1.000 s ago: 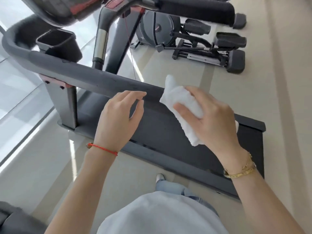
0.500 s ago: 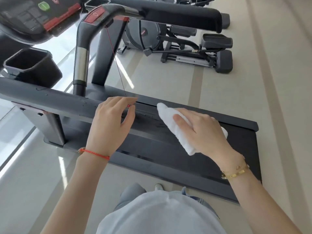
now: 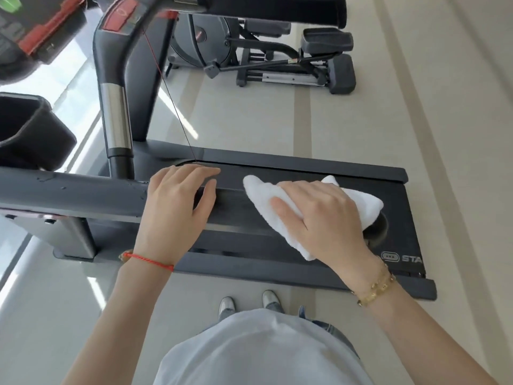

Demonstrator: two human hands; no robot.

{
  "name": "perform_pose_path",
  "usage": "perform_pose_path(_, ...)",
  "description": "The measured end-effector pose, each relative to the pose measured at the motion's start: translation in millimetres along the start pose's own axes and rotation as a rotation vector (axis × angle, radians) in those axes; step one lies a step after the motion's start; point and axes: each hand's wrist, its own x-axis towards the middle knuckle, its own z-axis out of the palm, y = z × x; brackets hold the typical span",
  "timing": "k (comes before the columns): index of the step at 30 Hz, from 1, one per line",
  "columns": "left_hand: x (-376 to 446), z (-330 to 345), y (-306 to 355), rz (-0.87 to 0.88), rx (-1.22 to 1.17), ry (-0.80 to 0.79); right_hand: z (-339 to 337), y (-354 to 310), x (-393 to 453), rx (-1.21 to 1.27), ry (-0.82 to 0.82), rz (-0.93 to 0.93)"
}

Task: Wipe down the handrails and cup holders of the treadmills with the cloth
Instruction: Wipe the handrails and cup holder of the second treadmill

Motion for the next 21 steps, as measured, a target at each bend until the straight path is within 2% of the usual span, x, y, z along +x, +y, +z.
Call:
perform_pose_path(2, 2.3, -0.2, -6.5, 0.018, -0.006, -0.017, 1.3, -2.2, 1.3, -0.044, 0.036, 0.116)
perform_pose_path(5, 4.6, 0.3, -13.9, 0.047, -0.021, -0.046, 13.3, -28.7, 25.5, -0.085, 0.000, 0.216)
perform_pose_path(9, 4.7, -2.5, -22.6, 0.086, -0.034, -0.056, 31.3, -59.5, 35.6, -0.086, 0.087, 0.143)
perform_pose_path(13, 4.3, -5.3, -25.1, 0.116, -0.070, -0.070, 26.2, -43.4, 11.7, -0.032, 0.213, 0.068)
perform_pose_path(18, 4.3, -9.4, -25.5, 0.163, -0.106, -0.106, 21.2, -38.4, 15.5, -0.154, 0.310, 0.324)
perform_pose_path(21, 4.3, -10.9, -26.3, 0.158, -0.108, -0.129, 40.9, -74.5, 31.5, -0.122, 0.313, 0.244)
